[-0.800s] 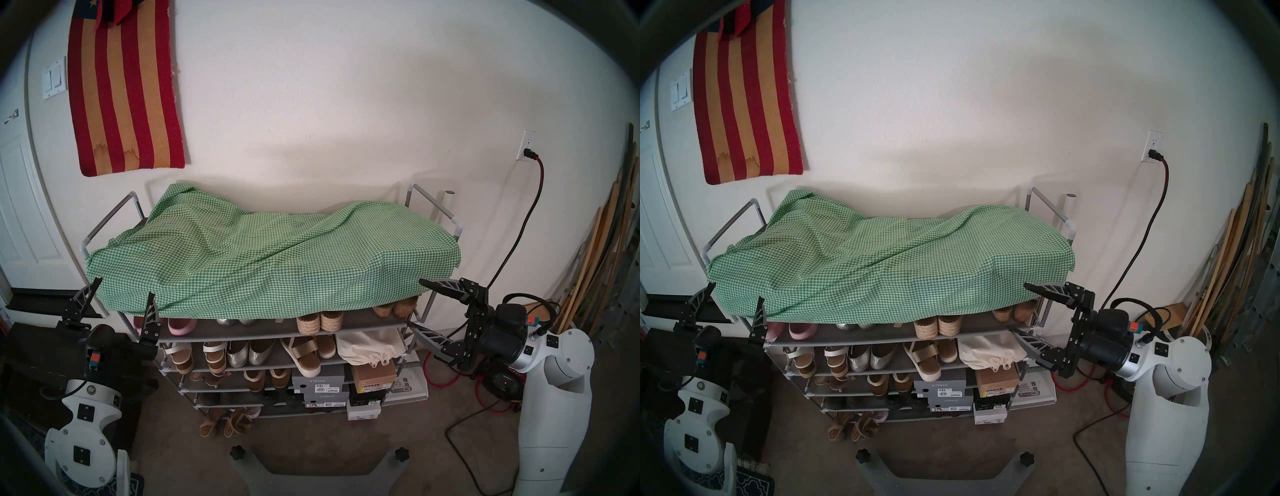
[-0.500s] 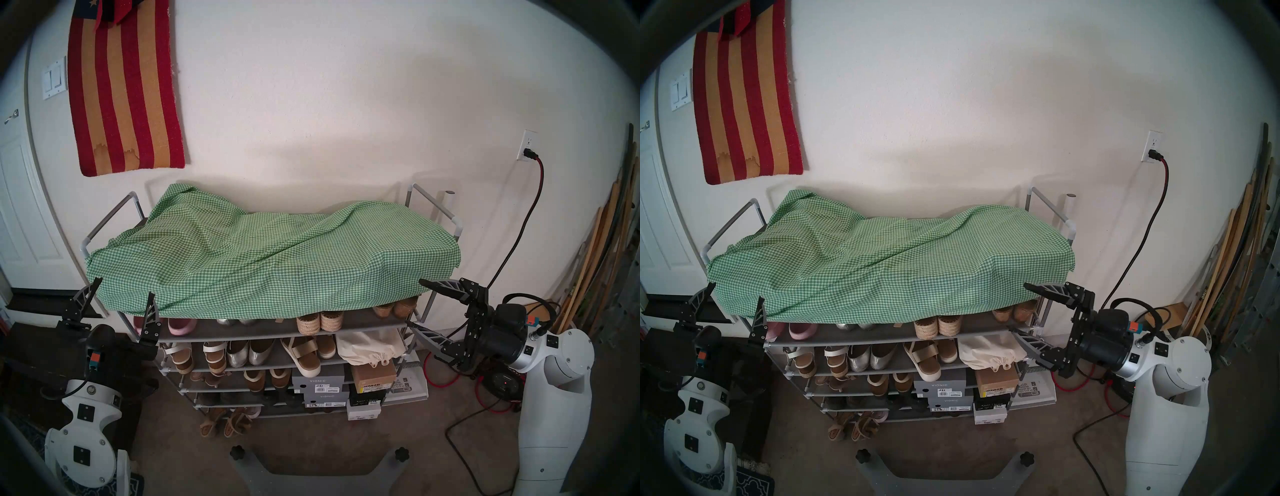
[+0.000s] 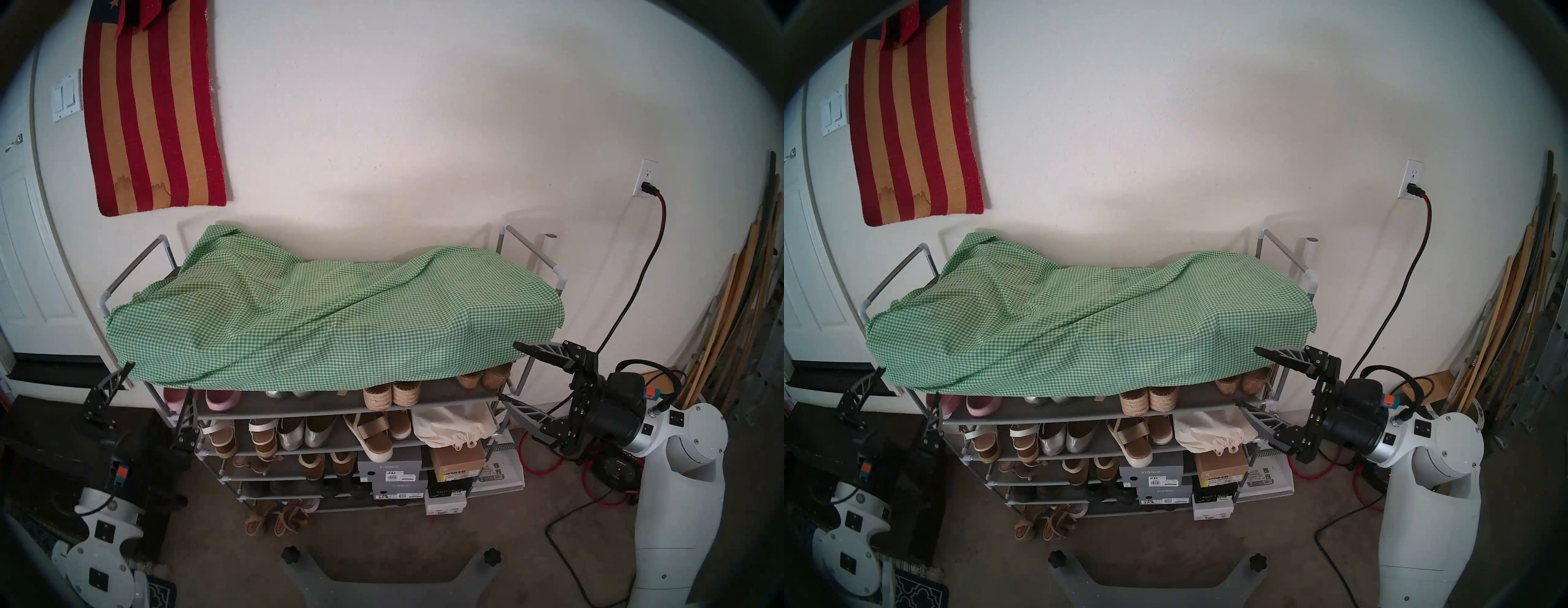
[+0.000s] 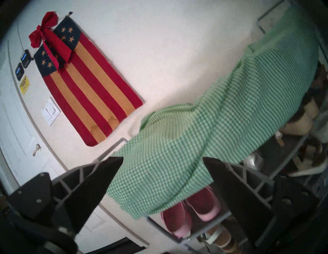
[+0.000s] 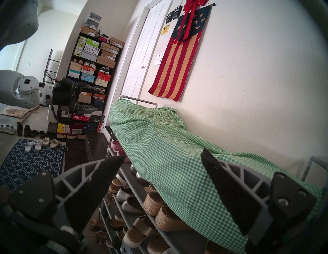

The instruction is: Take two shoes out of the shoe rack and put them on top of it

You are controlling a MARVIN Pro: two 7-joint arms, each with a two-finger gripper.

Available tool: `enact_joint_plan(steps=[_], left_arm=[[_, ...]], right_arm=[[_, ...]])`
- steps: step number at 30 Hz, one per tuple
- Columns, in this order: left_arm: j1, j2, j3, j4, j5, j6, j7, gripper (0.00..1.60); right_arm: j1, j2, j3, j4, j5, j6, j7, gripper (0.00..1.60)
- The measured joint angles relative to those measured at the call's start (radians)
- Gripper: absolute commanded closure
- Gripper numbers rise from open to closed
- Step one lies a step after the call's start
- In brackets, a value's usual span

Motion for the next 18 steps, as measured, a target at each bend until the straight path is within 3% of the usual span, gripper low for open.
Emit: enact_joint_plan(steps=[8,18], left_arm=[[0.075,-0.027,-0.034,0.061,0.024,-0.126,-0.052,0.00],[0.124,0.022,-0.038,0.148,0.078,-0.286,-0.100,0.00]], right_arm=[[0.000,0.000,0.000,0.000,0.000,0.000,0.000,0.00],[0.000,0.000,0.000,0.000,0.000,0.000,0.000,0.00]])
